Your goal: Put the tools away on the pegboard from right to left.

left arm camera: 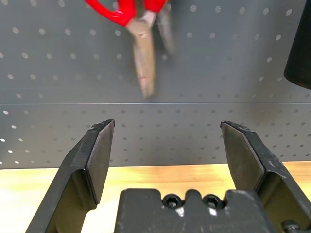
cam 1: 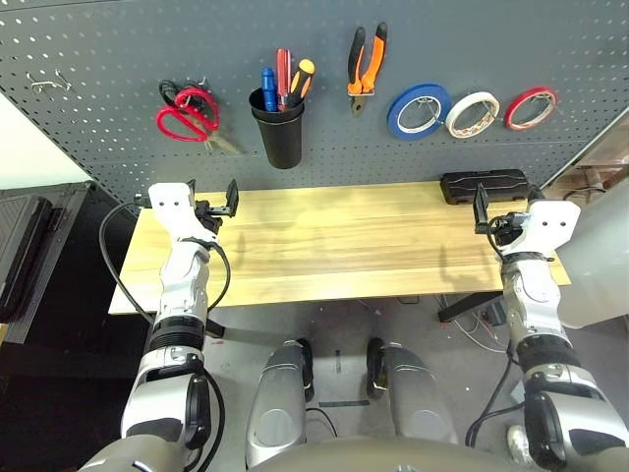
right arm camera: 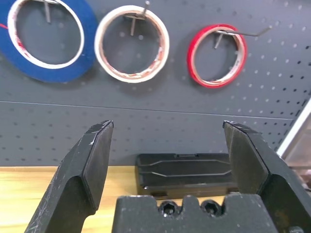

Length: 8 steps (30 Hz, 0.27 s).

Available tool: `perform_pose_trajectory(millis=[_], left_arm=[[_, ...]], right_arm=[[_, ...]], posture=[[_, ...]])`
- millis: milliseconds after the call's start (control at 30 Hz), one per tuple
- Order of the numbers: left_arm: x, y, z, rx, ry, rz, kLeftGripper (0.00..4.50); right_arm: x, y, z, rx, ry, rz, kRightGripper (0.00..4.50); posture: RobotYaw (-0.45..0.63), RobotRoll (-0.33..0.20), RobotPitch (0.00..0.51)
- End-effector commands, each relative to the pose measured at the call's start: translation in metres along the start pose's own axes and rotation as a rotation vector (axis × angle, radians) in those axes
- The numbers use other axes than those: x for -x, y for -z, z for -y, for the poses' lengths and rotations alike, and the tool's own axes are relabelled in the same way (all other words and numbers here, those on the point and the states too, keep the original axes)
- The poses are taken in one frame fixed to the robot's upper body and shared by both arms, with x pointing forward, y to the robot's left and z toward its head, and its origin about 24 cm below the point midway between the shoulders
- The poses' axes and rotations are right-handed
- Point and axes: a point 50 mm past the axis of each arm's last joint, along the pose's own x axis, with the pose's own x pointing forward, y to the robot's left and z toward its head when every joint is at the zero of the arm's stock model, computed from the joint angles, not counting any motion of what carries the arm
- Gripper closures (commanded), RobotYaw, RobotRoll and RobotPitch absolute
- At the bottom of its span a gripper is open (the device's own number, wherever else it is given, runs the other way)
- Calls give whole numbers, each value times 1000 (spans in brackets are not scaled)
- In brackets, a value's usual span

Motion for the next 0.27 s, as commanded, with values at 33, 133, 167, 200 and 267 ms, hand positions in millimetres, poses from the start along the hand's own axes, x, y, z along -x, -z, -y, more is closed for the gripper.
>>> perform_pose_trajectory(millis=[33, 133, 167, 200, 267], left_arm=[[2, 5, -2, 14, -18, -20, 33], [3, 5, -4, 13, -20, -19, 33], [2, 4, -4, 12, -21, -18, 33], [2, 4, -5, 10, -28, -17, 33], [2, 3, -6, 11, -37, -13, 33]], right_arm=[[0, 0, 12, 5, 51, 3, 0], [0, 0, 14, 11, 56, 5, 0], [0, 1, 14, 12, 57, 3, 0], [0, 2, 14, 12, 56, -1, 0], [-1, 3, 12, 15, 47, -6, 0]], posture=[[-29, 0, 187], [-17, 0, 185], [-11, 0, 185], [-9, 0, 185], [-4, 0, 181]])
